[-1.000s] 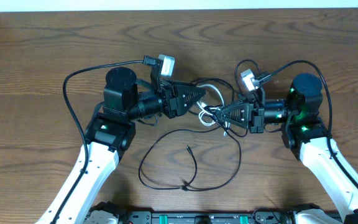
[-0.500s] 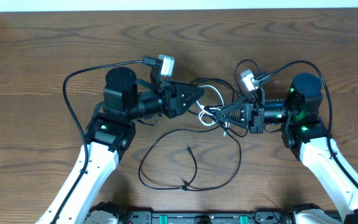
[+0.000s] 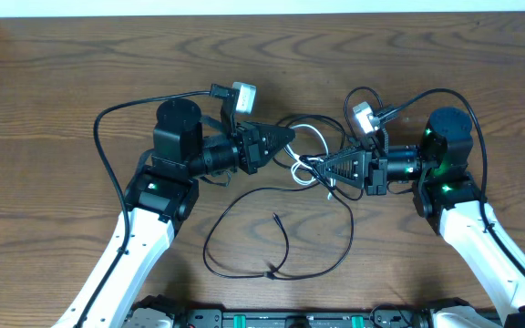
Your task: Untangle cables
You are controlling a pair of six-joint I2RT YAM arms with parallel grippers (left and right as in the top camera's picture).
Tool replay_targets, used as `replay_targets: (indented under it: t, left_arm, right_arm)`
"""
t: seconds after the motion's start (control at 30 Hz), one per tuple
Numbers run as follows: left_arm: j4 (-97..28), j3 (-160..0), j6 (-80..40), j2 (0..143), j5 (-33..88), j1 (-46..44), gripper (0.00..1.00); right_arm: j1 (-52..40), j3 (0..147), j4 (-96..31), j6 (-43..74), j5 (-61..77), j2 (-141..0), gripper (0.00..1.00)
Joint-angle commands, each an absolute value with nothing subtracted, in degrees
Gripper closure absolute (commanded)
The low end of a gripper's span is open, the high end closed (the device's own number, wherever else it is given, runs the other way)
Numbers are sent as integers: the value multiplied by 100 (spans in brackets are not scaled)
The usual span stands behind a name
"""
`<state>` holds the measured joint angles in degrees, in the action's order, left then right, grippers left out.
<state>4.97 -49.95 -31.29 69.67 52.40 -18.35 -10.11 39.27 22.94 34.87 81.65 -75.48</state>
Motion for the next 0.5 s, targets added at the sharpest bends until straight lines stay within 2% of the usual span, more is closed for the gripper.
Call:
replay_targets:
  t: [0.0, 0.07, 0.2, 0.3, 0.4, 0.47]
  left_arm:
    - [526, -5087, -3065, 6956, 5288, -1813, 93]
    - [532, -5087, -3052, 6954, 5290, -1693, 93]
    - [709, -5087, -3194, 6838, 5513, -1181, 92]
    - [1068, -5089, -3529, 6672, 5863, -810, 93]
    - [1306, -5089, -3726, 6434, 6165, -447, 93]
    - [1297, -5089, -3739, 6283, 6283, -261, 93]
  right_arm:
    - [-1055, 3964, 2290, 3352, 8246, -7529, 98]
    - [-1055, 3962, 2261, 3151, 8211, -7529, 98]
    - [-1055, 3962, 1315, 2521, 6987, -7529, 98]
    - [-1061, 3962, 213, 2080, 5153, -7529, 98]
    - [-1061, 3962, -615, 2073, 3041, -7529, 98]
    - [-1059, 3964, -939, 2075, 2145, -7529, 98]
